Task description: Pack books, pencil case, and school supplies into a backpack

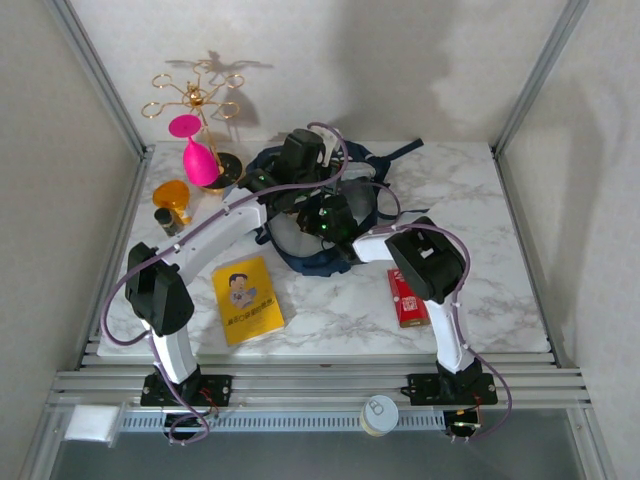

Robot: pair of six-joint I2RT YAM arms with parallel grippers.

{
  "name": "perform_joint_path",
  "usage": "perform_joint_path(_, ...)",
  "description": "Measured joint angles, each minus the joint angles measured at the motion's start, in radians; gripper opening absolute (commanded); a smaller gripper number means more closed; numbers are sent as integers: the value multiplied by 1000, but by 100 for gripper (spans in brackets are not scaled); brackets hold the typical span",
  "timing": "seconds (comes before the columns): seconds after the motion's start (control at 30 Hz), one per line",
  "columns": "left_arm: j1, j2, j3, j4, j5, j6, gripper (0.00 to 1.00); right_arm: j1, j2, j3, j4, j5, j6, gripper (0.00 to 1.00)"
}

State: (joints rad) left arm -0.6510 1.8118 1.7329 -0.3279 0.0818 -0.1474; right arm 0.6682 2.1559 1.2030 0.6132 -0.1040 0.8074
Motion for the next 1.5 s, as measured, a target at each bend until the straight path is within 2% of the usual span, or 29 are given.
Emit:
perform_joint_path(0.17, 0, -3, -21, 26, -1, -19, 0, 5, -169, -189, -14, 7, -23, 31)
perform_joint_path(0.27, 0, -11, -61, 48, 0, -42, 10, 7, -352, -314, -83, 26, -44, 39)
perform_joint_path(0.43, 1, -37, -151, 105, 5, -95, 20, -8, -653, -447, -232, 55, -68, 49)
perform_joint_path(0.63, 1, -122, -420, 236, 97, -219, 39, -60, -889, -460, -520, 129, -99, 57)
perform_joint_path(0.7, 1, -162, -531, 257, 122, -257, 49, -68, -952, -460, -595, 134, -122, 59)
perform_joint_path(0.77, 1, -215, -624, 265, 131, -295, 52, -68, -985, -459, -650, 126, -148, 61)
perform_joint_path(0.97, 14, -487, -824, 233, 72, -406, 66, -34, -925, -391, -803, 31, -202, 68)
perform_joint_path(1.07, 65, -625, -909, 207, 19, -480, 73, 27, -838, -340, -838, -26, -205, 72)
perform_joint_path(1.17, 152, -738, -1043, 191, -3, -559, 76, 92, -731, -288, -852, -83, -198, 74)
perform_joint_path(1.33, 270, -829, -1244, 127, -37, -668, 78, 190, -569, -210, -861, -143, -173, 76)
perform_joint_path(1.5, 299, -840, -1337, 112, -53, -736, 72, 235, -446, -137, -850, -172, -130, 77)
